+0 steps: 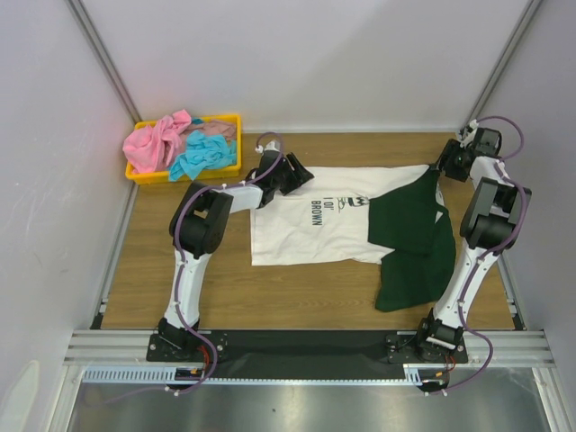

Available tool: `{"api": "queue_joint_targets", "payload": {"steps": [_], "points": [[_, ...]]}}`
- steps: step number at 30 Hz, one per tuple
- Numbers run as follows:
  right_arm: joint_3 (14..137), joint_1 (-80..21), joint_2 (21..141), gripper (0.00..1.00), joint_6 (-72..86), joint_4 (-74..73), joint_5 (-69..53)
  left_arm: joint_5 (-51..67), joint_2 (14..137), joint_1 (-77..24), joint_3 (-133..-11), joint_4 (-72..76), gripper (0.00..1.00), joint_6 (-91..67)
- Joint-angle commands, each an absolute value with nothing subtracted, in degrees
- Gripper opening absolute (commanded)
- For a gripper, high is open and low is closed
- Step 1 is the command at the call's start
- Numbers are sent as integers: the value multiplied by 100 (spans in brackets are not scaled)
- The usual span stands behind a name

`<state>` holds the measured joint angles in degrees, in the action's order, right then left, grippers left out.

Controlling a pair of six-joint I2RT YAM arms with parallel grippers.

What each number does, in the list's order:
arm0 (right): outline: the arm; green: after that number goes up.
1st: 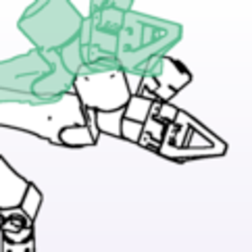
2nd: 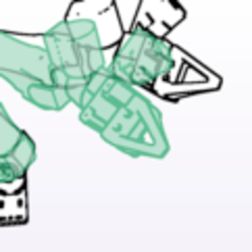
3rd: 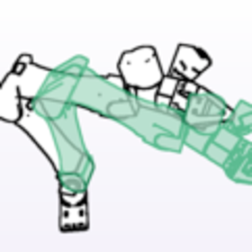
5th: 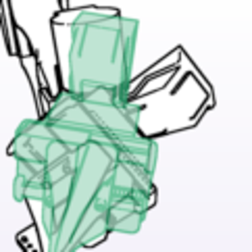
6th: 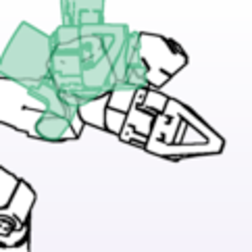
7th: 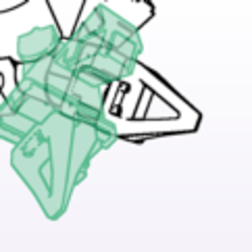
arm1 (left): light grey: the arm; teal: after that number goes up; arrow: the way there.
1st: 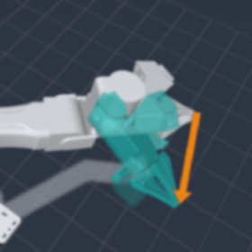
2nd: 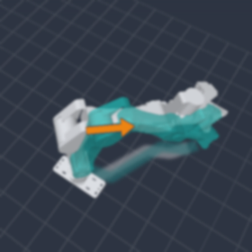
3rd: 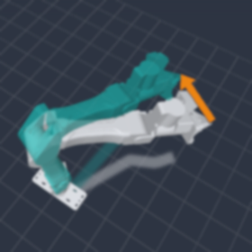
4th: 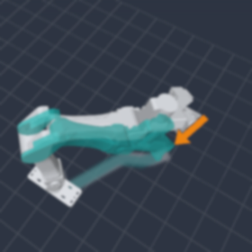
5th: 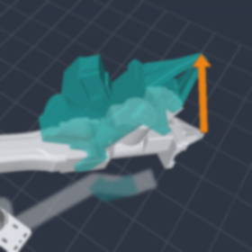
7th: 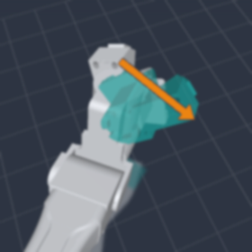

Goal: Fold and stack the t-shirts
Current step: Fold the tshirt

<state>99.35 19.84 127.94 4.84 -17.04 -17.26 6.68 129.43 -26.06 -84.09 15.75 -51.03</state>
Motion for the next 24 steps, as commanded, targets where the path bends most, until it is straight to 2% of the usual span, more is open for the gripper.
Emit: {"api": "queue_joint_targets", "payload": {"steps": [1,6,9,12,16,18,19,22,24], "points": [[10055,2039,12367,66,737,-1618,-2267,519,12753,-2470,-8235,1345,66,-5054],[9511,2048,12173,73,1063,-1213,-2531,606,12762,-2478,-8253,1389,66,-5063],[9414,2048,12138,71,1063,-1257,-2505,606,12735,-2470,-8253,1389,66,-5027],[9211,2048,12111,63,1011,-1178,-2383,615,12727,-2470,-8253,1397,66,-5027],[9158,2048,12146,41,870,-1318,-2066,642,12727,-2470,-8244,1415,66,-5045],[9149,2048,12112,33,782,-1371,-1882,624,12726,-2470,-8235,1415,66,-5045],[9141,2048,12085,24,765,-1380,-1803,615,12718,-2470,-8244,1406,66,-5045],[9149,2048,11963,14,677,-1406,-1512,571,12709,-2470,-8235,1398,66,-5045],[9167,2048,11901,11,651,-1406,-1398,545,12700,-2470,-8235,1389,66,-5036]]}}
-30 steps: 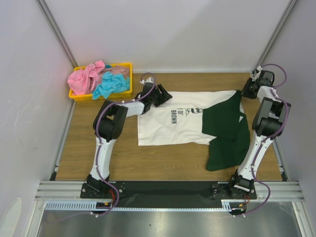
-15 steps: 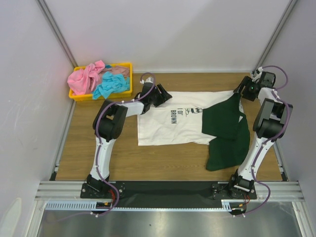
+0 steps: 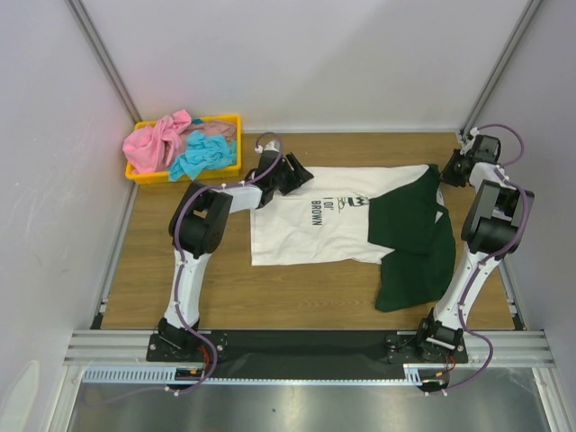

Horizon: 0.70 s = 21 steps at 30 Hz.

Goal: Fold and stack the t-shirts
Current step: Fold the tshirt

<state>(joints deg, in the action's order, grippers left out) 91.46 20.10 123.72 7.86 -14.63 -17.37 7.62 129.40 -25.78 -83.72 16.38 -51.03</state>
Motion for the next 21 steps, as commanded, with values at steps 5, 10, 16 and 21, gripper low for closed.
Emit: {"api": "queue_joint_targets", "payload": {"steps": [5,10,16,21], "points": [[9281,2057,11830,4,633,-1424,-1134,519,12700,-2461,-8227,1362,66,-5036],[9439,2057,11979,14,677,-1713,-1186,536,12700,-2443,-8218,1362,66,-5036],[9387,2048,11717,46,694,-1889,-1318,554,12639,-2435,-8209,1380,67,-4844],[9413,1768,11312,55,747,-1855,-1485,431,12489,-2435,-8226,1310,68,-4510]]}}
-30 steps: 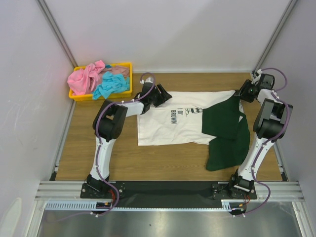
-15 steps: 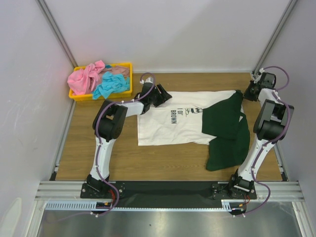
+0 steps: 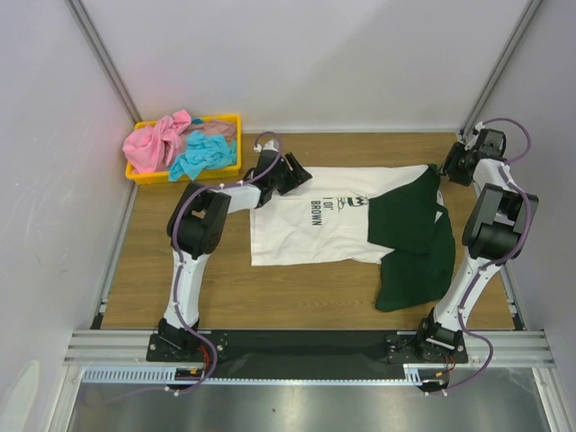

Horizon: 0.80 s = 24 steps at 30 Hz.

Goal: Fold and stack the t-shirts
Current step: Fold the tshirt

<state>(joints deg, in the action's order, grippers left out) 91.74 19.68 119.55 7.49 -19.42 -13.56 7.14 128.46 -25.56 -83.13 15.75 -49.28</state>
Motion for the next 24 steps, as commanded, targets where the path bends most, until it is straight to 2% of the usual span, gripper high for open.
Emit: {"api": "queue_joint_targets", "payload": {"steps": [1,9,13,18,24], "points": [[9430,1671,11277,56,721,-1854,-1451,413,12463,-2435,-8227,1292,68,-4465],[9264,730,11311,54,1194,-1233,-1186,229,12173,-2443,-8069,1090,69,-4096],[9044,650,11610,52,1573,-897,-1573,27,12006,-2443,-7902,906,70,-3894],[9009,729,12102,48,1793,-826,-1468,-237,11857,-2408,-7718,624,70,-3841],[8711,940,12067,47,1881,-721,-1433,-430,11523,-2338,-7366,493,70,-3937]]}}
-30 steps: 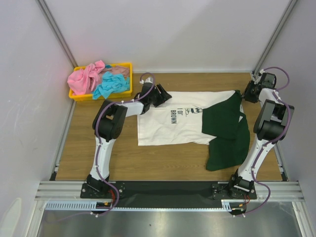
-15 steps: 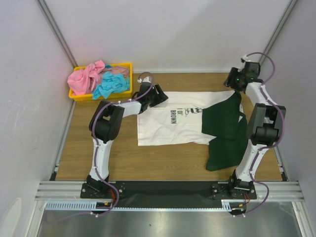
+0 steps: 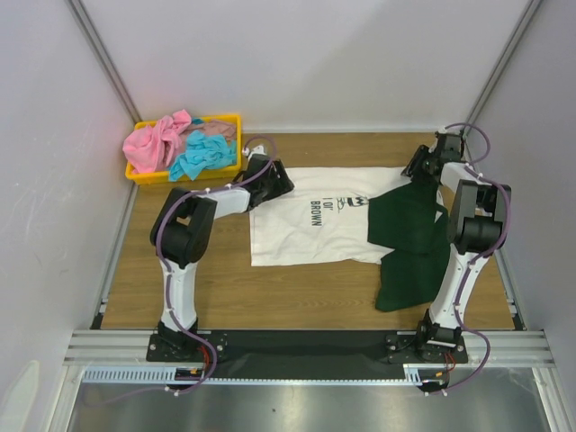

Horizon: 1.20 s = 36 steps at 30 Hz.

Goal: Fold and stack the t-shirts
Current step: Fold the tshirt

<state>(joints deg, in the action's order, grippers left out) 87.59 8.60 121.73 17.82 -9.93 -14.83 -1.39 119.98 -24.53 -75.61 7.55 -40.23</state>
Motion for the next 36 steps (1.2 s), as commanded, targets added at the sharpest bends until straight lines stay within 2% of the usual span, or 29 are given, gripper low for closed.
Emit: {"api": "queue_joint_targets", "payload": {"steps": [1,11,21,25,36], "points": [[8701,949,12059,47,1863,-738,-1372,-457,11479,-2312,-7270,466,70,-3946],[8306,1116,12129,45,1907,-721,-1142,-659,10942,-2022,-6706,422,73,-3832],[8463,1099,12095,40,2118,-834,-1107,-44,11074,-2021,-7488,536,71,-3560],[8376,958,11778,40,2135,-783,-1073,263,11337,-2021,-8234,308,71,-3384],[8130,580,11865,39,2285,-685,-932,817,12119,-2065,-8595,598,71,-3805]]}}
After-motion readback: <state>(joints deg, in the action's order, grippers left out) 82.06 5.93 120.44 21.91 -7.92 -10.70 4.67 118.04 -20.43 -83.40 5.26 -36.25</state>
